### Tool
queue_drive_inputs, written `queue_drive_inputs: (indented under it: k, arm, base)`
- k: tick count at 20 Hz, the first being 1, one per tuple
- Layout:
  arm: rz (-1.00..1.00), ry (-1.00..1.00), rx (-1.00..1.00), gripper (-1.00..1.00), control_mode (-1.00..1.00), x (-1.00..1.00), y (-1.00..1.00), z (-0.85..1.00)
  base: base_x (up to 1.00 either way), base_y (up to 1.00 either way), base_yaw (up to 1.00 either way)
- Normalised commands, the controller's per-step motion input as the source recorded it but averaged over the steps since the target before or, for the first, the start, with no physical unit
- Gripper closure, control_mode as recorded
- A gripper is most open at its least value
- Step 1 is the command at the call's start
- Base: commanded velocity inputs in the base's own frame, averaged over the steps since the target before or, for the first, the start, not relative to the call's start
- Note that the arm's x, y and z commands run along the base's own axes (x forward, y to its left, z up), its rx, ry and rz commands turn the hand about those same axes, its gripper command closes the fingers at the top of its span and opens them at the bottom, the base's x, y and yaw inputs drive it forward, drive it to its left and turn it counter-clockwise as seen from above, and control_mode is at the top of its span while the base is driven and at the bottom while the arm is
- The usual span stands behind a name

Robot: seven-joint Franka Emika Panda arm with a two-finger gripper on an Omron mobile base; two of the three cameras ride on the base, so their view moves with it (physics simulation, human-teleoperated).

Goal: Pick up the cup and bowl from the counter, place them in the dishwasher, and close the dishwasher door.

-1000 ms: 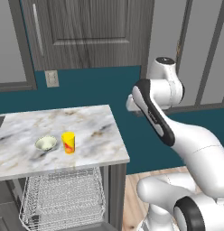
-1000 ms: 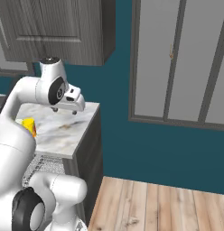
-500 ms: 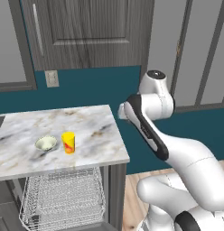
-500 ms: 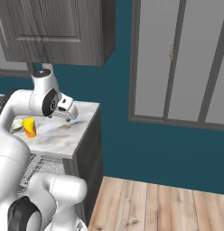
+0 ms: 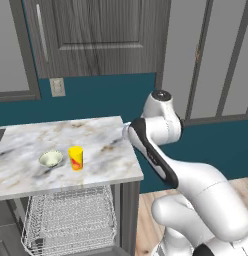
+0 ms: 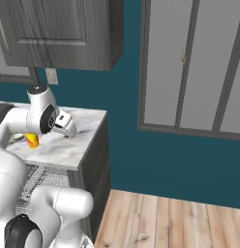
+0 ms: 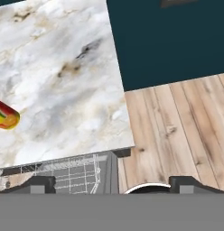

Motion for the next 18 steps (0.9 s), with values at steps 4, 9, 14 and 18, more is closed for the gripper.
queue_drive_inputs:
  k: [4, 9, 14, 18]
  arm:
    - [-0.06, 0.00, 0.03, -1.00, -1.00, 0.08, 0.40, -0.26]
    - [-0.05, 0.00, 0.03, -1.00, -1.00, 0.15, 0.41, -0.21]
    - [-0.02, 0.00, 0.05, -1.00, -1.00, 0.22, 0.38, -0.09]
    - [0.00, 0.00, 0.06, -1.00, -1.00, 0.28, 0.35, -0.03]
  base:
    - [0.00, 0.00, 0.00]
    - [0.00, 0.00, 0.00]
    - [0.00, 0.00, 0.00]
    - [0.00, 0.00, 0.00]
